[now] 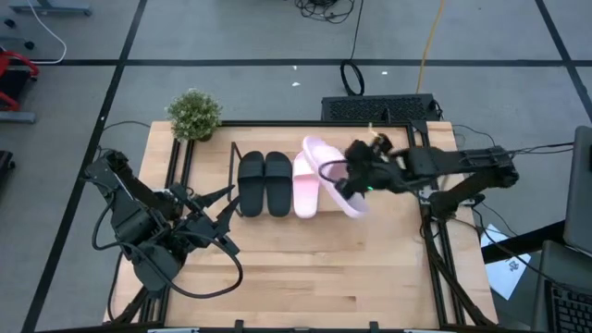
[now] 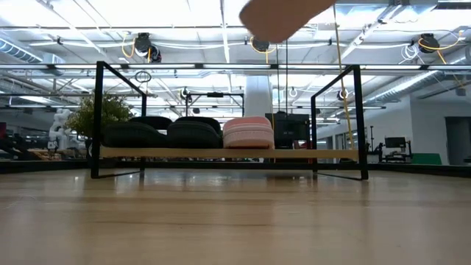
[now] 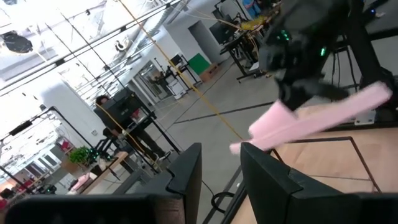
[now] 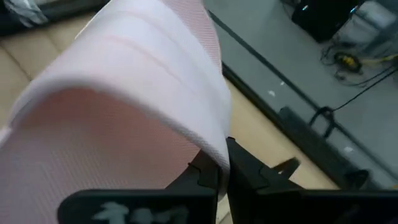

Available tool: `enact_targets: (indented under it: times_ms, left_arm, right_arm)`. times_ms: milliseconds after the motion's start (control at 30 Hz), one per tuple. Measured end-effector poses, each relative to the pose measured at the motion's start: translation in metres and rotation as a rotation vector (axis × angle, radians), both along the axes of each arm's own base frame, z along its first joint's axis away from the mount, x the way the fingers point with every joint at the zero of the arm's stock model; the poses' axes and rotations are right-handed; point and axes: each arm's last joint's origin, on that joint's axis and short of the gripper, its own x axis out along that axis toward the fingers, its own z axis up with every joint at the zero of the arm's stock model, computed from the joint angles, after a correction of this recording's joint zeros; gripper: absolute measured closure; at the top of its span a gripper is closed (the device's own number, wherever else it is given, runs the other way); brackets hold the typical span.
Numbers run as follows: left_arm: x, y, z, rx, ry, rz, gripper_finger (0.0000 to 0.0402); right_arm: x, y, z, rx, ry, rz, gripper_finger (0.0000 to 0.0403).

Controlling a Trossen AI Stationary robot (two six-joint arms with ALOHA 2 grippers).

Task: Pick and place slides into the shelf
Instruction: Put the pink slipper on the shelf

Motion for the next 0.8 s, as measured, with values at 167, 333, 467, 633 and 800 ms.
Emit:
enact_targets:
  times_ms: [167, 333, 467, 633, 800]
  left_arm:
    - [0.001, 0.001, 0.000, -0.012, -0.012, 0.006, 0.0284]
    - [0.002, 0.002, -0.001, -0.012, -0.012, 0.011, 0.0284]
    - [0.003, 0.003, -0.001, -0.007, -0.007, 0.014, 0.0284]
    - [0.004, 0.004, -0.001, -0.007, -0.007, 0.019, 0.0284]
    - [0.004, 0.004, -0.001, 0.009, 0.009, 0.019, 0.0284]
  right_arm:
    - [0.021, -0.030, -0.025, 0.056, 0.159, -0.046, 0.0402]
    - [0.034, -0.045, -0.047, 0.046, 0.256, -0.148, 0.0402]
    - [0.043, -0.046, -0.056, 0.018, 0.286, -0.156, 0.0403]
    - [0.048, -0.048, -0.063, 0.018, 0.313, -0.156, 0.0403]
    - [0.051, -0.049, -0.062, -0.030, 0.347, -0.118, 0.0403]
